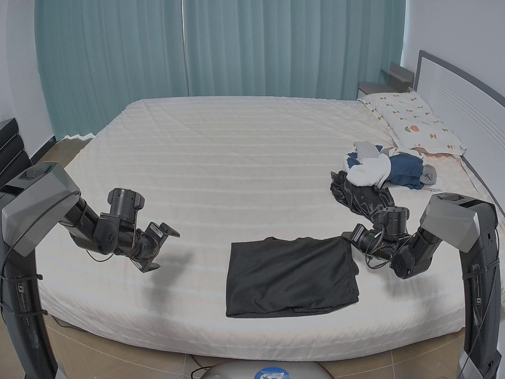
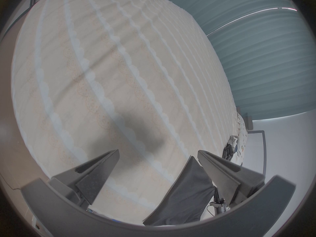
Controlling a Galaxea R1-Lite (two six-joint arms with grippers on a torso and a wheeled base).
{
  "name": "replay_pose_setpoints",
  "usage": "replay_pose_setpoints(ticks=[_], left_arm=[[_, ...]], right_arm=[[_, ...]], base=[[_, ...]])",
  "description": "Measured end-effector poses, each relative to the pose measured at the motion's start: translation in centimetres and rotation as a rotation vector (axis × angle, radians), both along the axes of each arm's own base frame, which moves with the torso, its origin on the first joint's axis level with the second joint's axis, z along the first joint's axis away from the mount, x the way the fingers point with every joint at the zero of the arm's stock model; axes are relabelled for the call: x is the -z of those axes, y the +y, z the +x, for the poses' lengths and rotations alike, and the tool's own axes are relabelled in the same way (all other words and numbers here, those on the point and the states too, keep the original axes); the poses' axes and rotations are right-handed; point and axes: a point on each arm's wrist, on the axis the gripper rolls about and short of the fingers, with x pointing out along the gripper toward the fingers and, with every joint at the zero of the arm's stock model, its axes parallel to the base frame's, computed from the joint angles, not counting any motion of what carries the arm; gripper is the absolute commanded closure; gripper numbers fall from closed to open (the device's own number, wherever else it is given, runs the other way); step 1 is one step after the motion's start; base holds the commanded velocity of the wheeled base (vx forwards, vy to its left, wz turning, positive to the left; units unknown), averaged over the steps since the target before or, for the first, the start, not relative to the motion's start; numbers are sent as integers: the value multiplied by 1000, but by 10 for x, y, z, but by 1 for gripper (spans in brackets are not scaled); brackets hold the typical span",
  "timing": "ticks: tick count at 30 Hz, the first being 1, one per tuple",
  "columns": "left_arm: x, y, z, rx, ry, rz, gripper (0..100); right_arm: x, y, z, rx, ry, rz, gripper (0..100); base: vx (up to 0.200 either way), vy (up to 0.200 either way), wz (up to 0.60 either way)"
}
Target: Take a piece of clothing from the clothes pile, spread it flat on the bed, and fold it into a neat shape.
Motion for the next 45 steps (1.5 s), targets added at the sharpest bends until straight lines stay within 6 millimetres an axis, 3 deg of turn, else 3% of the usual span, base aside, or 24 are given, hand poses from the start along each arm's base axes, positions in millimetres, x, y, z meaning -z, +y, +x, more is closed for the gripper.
replay_pose_setpoints(ticks=[9, 17, 22, 31, 40, 45], left_arm=[[0, 0, 0, 0, 0, 0, 0], [0, -1, 0, 2, 1, 1, 0], [1, -1, 0, 2, 1, 2, 0], [1, -1, 0, 3, 2, 3, 0], [1, -1, 0, 4, 1, 2, 0], [2, -1, 0, 3, 2, 3, 0]], right_arm=[[-10, -8, -10, 2, 5, -3, 0], [-15, -14, -66, -205, 92, -19, 0], [-19, -12, -91, -315, 100, -62, 0], [-24, -10, -104, -341, 111, -78, 0], [-21, -5, -110, -376, 118, -102, 0], [-20, -4, -110, -380, 121, -103, 0]], base=[[0, 0, 0], [0, 0, 0], [0, 0, 0], [0, 0, 0], [-200, 0, 0], [0, 0, 0]])
